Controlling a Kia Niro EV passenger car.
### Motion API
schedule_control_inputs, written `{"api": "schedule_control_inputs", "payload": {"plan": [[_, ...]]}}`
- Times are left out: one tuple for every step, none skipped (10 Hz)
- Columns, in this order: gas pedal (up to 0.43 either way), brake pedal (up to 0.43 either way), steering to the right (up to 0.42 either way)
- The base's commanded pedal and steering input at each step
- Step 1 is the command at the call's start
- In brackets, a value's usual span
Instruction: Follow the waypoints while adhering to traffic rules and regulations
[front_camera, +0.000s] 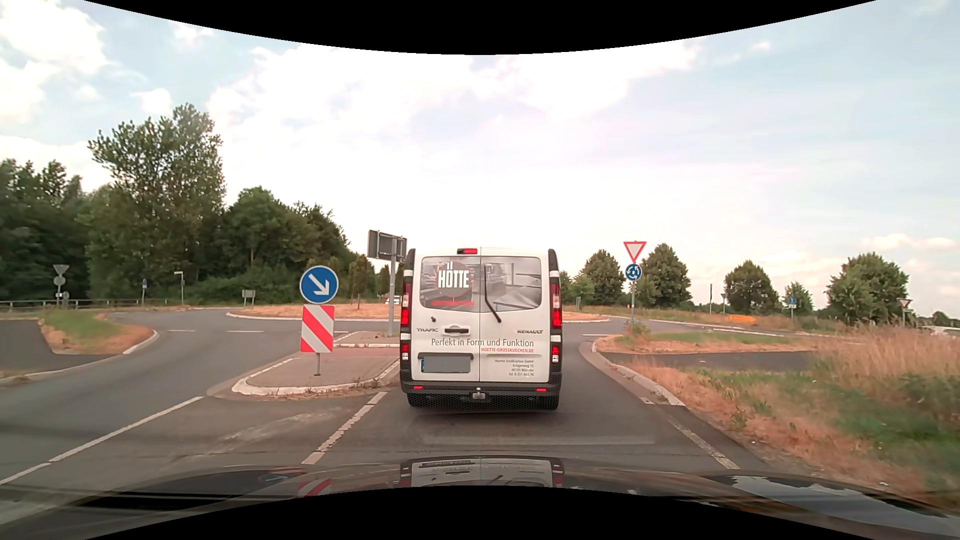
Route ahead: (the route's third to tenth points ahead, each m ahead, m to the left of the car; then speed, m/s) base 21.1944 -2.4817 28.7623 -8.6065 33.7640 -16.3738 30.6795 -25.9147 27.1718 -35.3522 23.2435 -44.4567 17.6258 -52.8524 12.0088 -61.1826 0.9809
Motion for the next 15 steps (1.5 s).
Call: {"api": "schedule_control_inputs", "payload": {"plan": [[0.000,0.152,-0.008],[0.000,0.152,-0.008],[0.000,0.152,-0.008],[0.000,0.146,-0.008],[0.000,0.140,-0.008],[0.000,0.134,-0.008],[0.000,0.104,-0.008],[0.000,0.000,-0.008],[0.000,0.000,-0.008],[0.020,0.000,-0.008],[0.209,0.000,-0.008],[0.228,0.000,-0.008],[0.228,0.000,-0.008],[0.228,0.000,-0.007],[0.220,0.000,-0.005]]}}
